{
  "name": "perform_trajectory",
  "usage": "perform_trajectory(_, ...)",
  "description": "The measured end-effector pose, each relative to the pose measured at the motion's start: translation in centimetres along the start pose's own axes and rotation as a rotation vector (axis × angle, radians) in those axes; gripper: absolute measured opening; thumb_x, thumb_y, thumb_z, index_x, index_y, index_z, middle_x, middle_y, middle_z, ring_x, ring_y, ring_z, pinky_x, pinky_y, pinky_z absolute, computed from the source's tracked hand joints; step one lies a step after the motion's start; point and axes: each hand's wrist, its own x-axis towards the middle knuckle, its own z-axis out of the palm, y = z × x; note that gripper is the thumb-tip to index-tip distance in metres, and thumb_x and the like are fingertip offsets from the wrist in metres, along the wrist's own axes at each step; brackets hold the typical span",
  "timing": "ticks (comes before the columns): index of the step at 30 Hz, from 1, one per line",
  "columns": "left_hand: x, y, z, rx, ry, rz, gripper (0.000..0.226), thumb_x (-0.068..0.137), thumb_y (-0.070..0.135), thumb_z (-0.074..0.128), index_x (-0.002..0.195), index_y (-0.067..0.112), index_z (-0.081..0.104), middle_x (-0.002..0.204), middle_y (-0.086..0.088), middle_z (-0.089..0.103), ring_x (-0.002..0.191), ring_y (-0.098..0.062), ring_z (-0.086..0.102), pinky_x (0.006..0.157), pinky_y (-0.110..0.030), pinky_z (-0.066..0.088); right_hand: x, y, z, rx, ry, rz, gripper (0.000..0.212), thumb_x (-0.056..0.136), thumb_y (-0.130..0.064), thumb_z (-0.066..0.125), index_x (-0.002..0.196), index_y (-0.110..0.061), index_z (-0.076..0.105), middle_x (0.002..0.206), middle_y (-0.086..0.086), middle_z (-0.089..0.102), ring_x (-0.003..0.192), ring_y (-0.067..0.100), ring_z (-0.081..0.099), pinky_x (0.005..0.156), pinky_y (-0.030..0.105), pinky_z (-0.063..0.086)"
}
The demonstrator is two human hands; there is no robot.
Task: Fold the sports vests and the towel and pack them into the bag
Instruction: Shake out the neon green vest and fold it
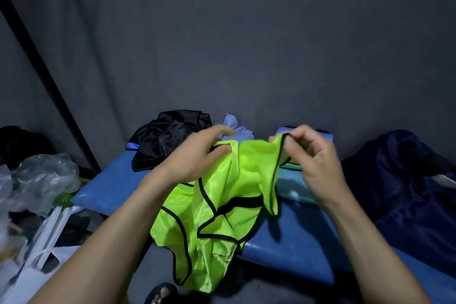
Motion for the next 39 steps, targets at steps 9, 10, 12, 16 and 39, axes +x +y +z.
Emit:
perform_trajectory(9,-3.0,1.1,-3.5,0.099,0.467,0.026,0.031,0.104,0.027,0.054,0.075,0.015,0.051,0.063,0.008,0.046,0.061,-0.007,0.045,0.059,-0.023,0.033,-1.7,-6.1,-1.2,-0.179,0.061,-0.073,0.017,0.096,0.001,0.063,0.086,-0.012,0.067,0.076,-0.011,0.067,0.073,-0.001,0.059,0.072,0.012,0.045)
perform_trajectory(10,-3.2,1.6,-3.9,0.054,0.442,-0.014,0.04,0.103,0.033,0.054,0.071,0.011,0.048,0.061,0.009,0.04,0.056,-0.008,0.037,0.057,-0.029,0.03,-1.6,-7.3,-1.3,-0.24,0.025,-0.08,0.016,0.095,0.0,0.066,0.086,-0.013,0.069,0.079,-0.01,0.07,0.078,0.0,0.063,0.077,0.013,0.046)
perform_trajectory(12,-3.4,3.7,-5.2,-0.148,0.318,-0.096,0.059,0.097,0.053,0.054,0.069,0.002,0.045,0.066,0.002,0.037,0.061,-0.012,0.034,0.059,-0.033,0.027,-1.3,-10.1,-1.2,-0.325,-0.042,-0.082,0.012,0.092,-0.004,0.071,0.084,-0.013,0.073,0.081,-0.01,0.073,0.081,-0.001,0.065,0.08,0.012,0.047)
perform_trajectory(16,-3.3,11.8,-10.2,-0.607,0.209,-0.109,0.047,0.091,0.051,0.069,0.081,0.004,0.067,0.071,-0.016,0.058,0.063,-0.022,0.054,0.064,-0.037,0.042,0.2,-17.5,-0.1,-0.349,-0.04,-0.161,0.01,0.09,-0.013,0.076,0.082,-0.008,0.075,0.075,-0.01,0.071,0.074,-0.003,0.062,0.074,0.012,0.045)
perform_trajectory(39,-5.0,18.4,-17.5,-0.08,-0.154,0.456,0.008,0.105,0.013,0.055,0.102,0.012,0.062,0.082,-0.005,0.059,0.074,-0.016,0.049,0.067,-0.034,0.039,-0.9,-24.5,3.4,-0.433,-0.39,-0.213,0.012,0.102,-0.024,0.062,0.098,-0.016,0.07,0.087,0.021,0.061,0.075,0.019,0.05,0.069,0.043,0.042)
